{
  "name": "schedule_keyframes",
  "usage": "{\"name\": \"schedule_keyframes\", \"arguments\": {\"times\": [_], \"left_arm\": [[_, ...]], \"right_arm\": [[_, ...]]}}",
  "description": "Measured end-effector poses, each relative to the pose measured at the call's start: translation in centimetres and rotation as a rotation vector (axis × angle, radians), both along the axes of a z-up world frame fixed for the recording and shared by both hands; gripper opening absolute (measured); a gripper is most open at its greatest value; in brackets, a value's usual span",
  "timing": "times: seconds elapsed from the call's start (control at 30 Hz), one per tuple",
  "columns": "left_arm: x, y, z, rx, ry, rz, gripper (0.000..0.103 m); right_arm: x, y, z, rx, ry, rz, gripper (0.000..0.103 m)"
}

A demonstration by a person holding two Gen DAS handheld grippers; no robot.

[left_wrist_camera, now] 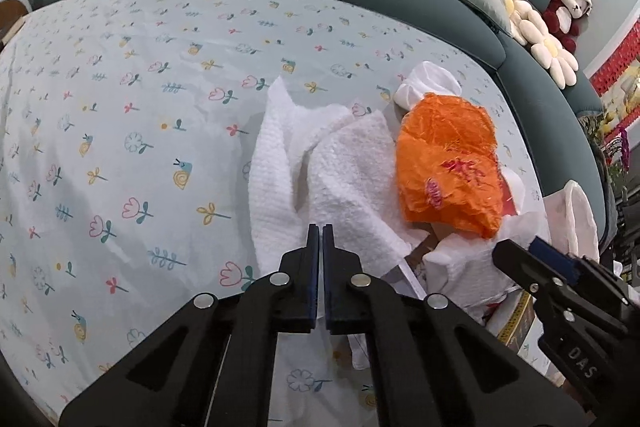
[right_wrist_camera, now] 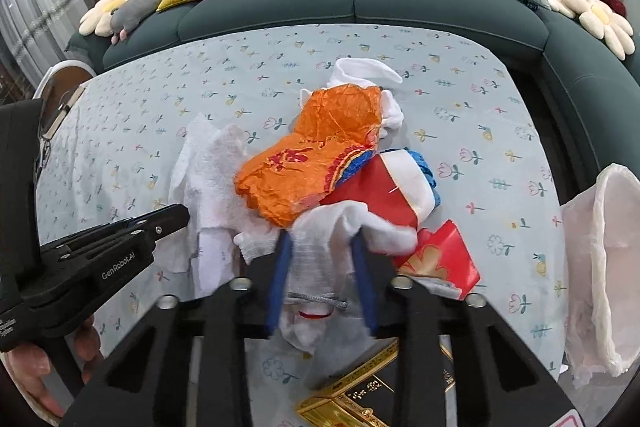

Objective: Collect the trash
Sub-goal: 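Grasp the white tissue with the left tool while the right tool grasps a white glove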

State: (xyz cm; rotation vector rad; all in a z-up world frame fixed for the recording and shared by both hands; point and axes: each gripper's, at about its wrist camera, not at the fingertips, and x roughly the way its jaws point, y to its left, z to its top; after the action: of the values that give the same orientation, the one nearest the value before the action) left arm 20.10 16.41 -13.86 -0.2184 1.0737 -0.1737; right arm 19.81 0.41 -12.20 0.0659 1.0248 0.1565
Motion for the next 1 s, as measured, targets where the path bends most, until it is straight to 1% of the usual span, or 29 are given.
{"name": "schedule_keyframes", "arguments": {"times": [0.03,0.1,0.13,0.23,0.43,0.53,0.63,0.7,0.77,0.8,0.87,0.93,1.0], "left_arm": [[-0.2,-0.1,0.3,-0.001,-0.008,0.001,0.0],[-0.4,-0.2,1.0,-0.006,-0.022,0.001,0.0],[-0.6,-0.2,1.3,-0.009,-0.029,0.001,0.0],[-1.1,-0.3,2.8,-0.015,-0.063,0.003,0.0],[-2.2,-0.9,5.8,-0.021,-0.114,-0.002,0.0],[-2.6,-1.2,6.3,-0.027,-0.11,-0.003,0.0],[-2.9,-1.2,5.9,-0.036,-0.081,0.001,0.001],[-3.1,-1.0,5.2,-0.033,-0.064,0.011,0.013],[-3.4,-0.6,4.4,-0.012,-0.046,0.044,0.054],[-3.6,-0.2,4.1,-0.003,-0.049,0.068,0.058],[-3.6,0.7,3.3,-0.008,-0.04,0.093,0.058],[-3.3,1.7,2.1,-0.005,-0.005,0.119,0.058],[-3.0,2.6,1.0,0.003,0.012,0.138,0.058]], "right_arm": [[-0.1,0.0,0.1,0.008,-0.001,0.004,0.017],[-0.4,-0.1,0.4,0.016,-0.008,0.011,0.013],[-0.5,-0.1,0.6,0.022,-0.012,0.018,0.005],[-1.0,-0.3,1.6,0.032,-0.031,0.018,0.005],[-2.5,-1.1,4.9,0.051,-0.106,0.015,0.005],[-3.3,-1.7,6.6,0.056,-0.146,0.008,0.005],[-4.1,-2.6,8.0,0.06,-0.182,-0.008,0.005],[-4.3,-3.0,8.5,0.064,-0.193,-0.019,0.005],[-4.5,-3.5,9.0,0.076,-0.201,-0.032,0.005],[-4.5,-3.7,9.2,0.079,-0.206,-0.036,0.005],[-4.5,-3.9,9.5,0.08,-0.211,-0.04,0.005],[-4.3,-4.1,9.4,0.084,-0.211,-0.043,0.005],[-4.1,-4.2,9.1,0.087,-0.206,-0.046,0.005]]}}
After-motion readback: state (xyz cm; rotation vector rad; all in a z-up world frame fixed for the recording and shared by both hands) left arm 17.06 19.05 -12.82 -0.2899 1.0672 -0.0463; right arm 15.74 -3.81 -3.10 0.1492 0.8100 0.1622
